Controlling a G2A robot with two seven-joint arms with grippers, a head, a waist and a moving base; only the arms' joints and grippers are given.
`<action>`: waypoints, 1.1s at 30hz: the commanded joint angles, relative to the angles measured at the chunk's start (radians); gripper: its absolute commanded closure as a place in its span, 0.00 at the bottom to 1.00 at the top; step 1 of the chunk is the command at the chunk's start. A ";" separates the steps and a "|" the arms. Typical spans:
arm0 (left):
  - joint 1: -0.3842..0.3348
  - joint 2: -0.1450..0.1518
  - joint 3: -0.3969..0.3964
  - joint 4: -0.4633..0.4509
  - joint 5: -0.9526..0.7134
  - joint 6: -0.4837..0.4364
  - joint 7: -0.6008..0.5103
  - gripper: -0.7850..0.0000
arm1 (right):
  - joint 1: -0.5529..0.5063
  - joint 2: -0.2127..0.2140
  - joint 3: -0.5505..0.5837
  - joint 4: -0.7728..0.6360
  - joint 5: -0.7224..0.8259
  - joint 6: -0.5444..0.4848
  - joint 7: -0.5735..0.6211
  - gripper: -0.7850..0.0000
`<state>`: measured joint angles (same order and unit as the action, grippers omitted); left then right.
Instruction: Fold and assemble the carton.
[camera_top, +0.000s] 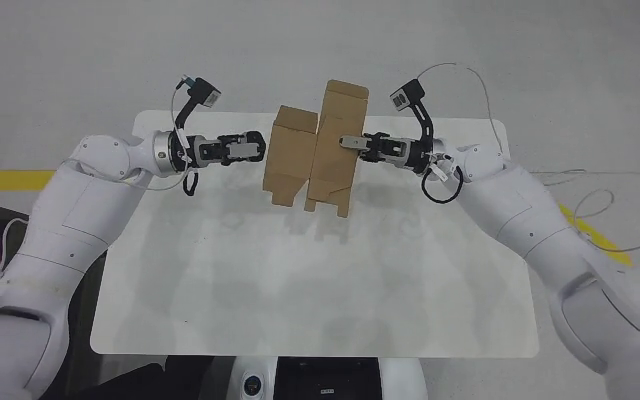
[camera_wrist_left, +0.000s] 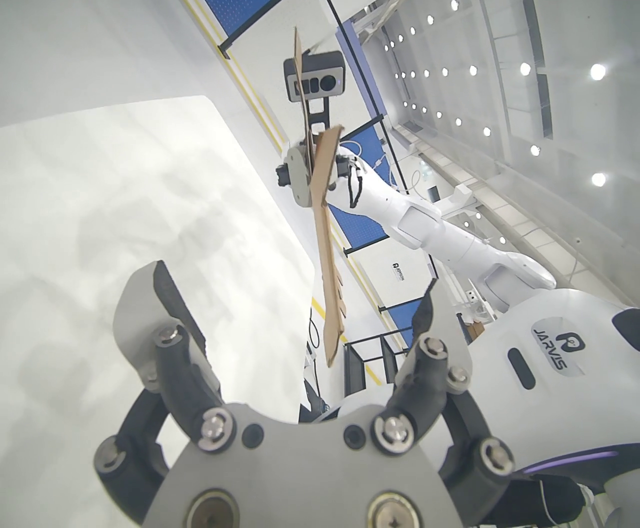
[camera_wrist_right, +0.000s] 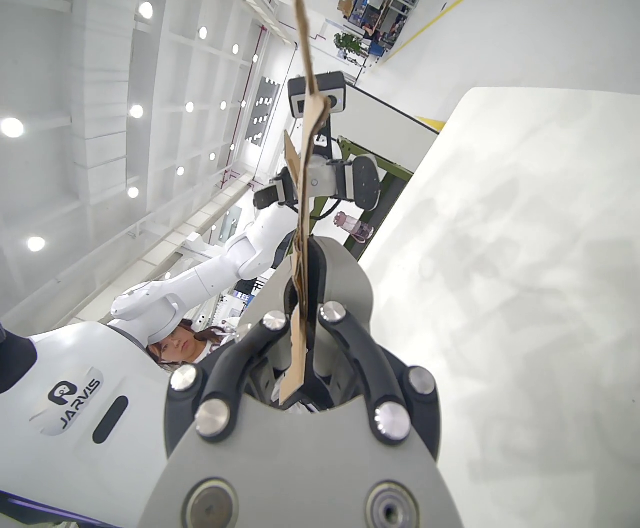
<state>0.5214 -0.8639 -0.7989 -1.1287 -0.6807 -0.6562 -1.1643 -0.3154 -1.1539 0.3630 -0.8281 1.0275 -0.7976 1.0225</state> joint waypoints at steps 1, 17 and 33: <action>0.009 0.000 0.005 -0.009 0.004 0.003 -0.003 0.00 | -0.008 -0.006 0.015 0.019 0.000 0.006 0.006 1.00; 0.016 -0.029 0.042 -0.028 -0.036 0.046 -0.045 0.71 | -0.035 -0.055 0.101 0.078 -0.069 0.035 0.035 1.00; -0.014 -0.065 0.059 0.042 -0.026 0.075 -0.075 1.00 | -0.059 -0.075 0.190 0.086 -0.143 0.038 0.038 0.00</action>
<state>0.5104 -0.9289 -0.7379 -1.0909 -0.7116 -0.5872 -1.2333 -0.3739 -1.2289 0.5443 -0.7402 0.8905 -0.7534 1.0667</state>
